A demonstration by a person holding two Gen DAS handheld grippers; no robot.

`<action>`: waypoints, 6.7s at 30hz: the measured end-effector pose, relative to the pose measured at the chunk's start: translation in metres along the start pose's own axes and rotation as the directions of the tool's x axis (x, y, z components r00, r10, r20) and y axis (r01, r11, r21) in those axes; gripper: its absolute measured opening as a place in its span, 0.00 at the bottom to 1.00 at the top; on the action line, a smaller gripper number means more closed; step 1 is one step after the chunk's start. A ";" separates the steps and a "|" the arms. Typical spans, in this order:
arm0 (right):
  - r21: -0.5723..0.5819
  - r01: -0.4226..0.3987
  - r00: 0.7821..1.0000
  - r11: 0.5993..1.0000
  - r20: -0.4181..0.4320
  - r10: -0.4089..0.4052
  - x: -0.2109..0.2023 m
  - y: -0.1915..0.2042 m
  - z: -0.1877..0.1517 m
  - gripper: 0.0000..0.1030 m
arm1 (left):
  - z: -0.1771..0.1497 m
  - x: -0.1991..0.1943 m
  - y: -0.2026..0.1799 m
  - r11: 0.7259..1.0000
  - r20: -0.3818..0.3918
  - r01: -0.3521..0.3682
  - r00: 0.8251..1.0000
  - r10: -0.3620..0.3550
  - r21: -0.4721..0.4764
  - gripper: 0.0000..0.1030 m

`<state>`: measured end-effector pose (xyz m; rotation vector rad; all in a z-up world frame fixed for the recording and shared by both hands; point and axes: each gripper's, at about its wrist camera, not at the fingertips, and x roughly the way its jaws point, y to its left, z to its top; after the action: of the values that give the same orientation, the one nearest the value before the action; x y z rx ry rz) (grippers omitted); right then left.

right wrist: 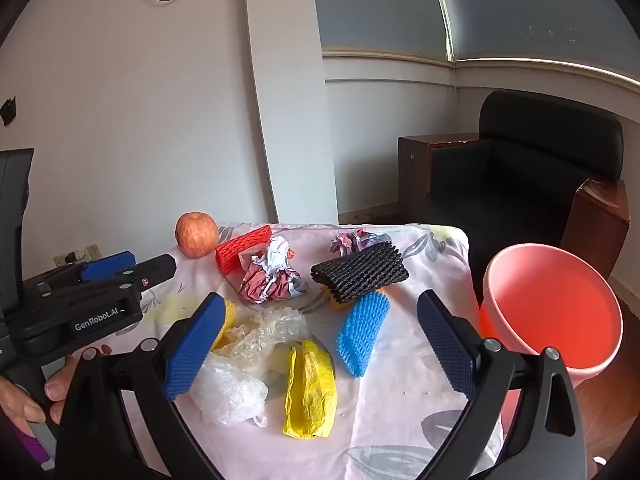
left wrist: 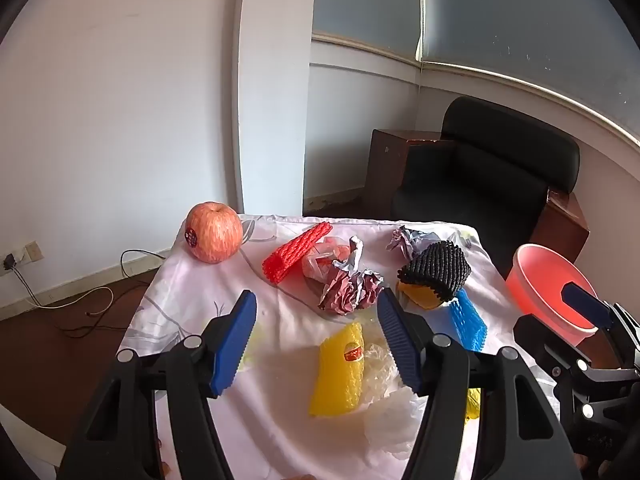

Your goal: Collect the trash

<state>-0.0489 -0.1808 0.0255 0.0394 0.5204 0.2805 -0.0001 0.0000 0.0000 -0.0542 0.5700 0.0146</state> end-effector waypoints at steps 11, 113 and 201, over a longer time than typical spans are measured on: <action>0.018 0.015 1.000 1.000 -0.002 -0.015 0.001 -0.006 0.003 0.94 | 0.000 0.000 0.000 1.000 -0.003 0.001 1.000 -0.001 -0.002 0.61; 0.150 -0.074 0.942 0.986 -0.313 0.118 0.039 -0.019 -0.064 0.48 | -0.076 0.026 -0.015 0.935 -0.288 0.352 0.899 -0.330 0.027 0.31; 0.279 0.202 0.979 0.939 -0.039 -0.199 -0.049 -0.132 -0.001 0.37 | 0.031 0.030 -0.102 0.901 -0.055 0.427 0.904 -0.424 0.079 0.57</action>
<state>-0.0563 -0.3214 0.0341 0.2610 0.5676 0.0047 0.0447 -0.0997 0.0144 -0.0920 0.5857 -0.4409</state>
